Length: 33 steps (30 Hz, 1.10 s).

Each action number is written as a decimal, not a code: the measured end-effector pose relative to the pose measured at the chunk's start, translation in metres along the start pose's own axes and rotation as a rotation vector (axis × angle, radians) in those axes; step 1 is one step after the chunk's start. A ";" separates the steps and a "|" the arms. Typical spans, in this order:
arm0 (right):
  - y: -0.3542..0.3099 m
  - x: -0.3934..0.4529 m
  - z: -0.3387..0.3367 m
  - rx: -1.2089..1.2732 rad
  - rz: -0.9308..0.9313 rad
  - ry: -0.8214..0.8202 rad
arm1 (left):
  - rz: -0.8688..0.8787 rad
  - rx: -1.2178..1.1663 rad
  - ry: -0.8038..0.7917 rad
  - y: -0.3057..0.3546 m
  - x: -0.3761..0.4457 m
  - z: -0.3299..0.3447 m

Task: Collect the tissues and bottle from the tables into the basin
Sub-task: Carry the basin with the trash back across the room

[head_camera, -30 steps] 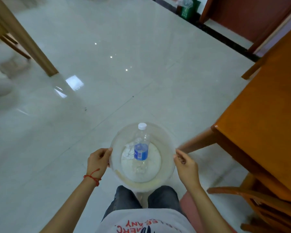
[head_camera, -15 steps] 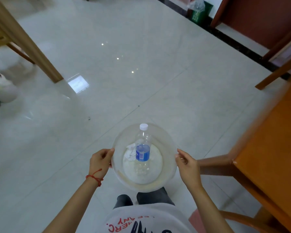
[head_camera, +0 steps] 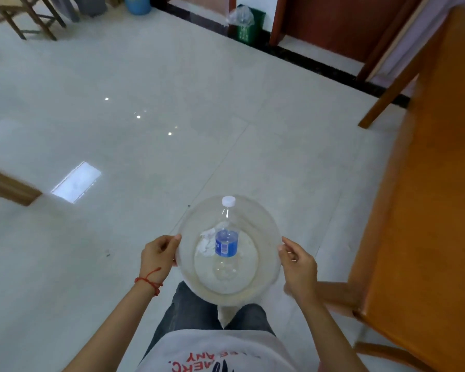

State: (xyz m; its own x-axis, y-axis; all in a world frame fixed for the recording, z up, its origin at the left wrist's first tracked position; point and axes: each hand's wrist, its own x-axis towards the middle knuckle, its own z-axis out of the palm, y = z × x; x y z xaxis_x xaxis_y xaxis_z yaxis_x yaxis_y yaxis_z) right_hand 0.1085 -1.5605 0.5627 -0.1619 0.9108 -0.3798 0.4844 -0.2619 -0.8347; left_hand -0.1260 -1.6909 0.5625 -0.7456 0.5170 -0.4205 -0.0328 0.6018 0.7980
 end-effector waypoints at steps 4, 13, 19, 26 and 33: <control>-0.021 0.043 0.008 0.042 0.025 0.083 | 0.070 0.042 -0.091 0.043 0.064 0.015; -0.090 0.156 0.023 0.104 0.055 0.221 | 0.167 0.101 -0.254 0.150 0.212 0.058; -0.116 0.237 0.005 0.079 0.052 0.276 | 0.195 0.119 -0.326 0.212 0.280 0.112; -0.142 0.355 -0.046 0.050 0.034 0.314 | 0.212 0.116 -0.358 0.287 0.348 0.208; -0.184 0.478 -0.112 0.061 0.016 0.300 | 0.210 0.124 -0.350 0.382 0.401 0.297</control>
State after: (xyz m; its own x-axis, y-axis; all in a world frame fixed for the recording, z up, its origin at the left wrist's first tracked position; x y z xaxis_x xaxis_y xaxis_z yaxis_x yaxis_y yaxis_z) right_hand 0.0382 -1.0412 0.5789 0.1108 0.9576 -0.2661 0.4306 -0.2876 -0.8555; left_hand -0.2398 -1.0726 0.5707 -0.4562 0.7988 -0.3921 0.1918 0.5186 0.8332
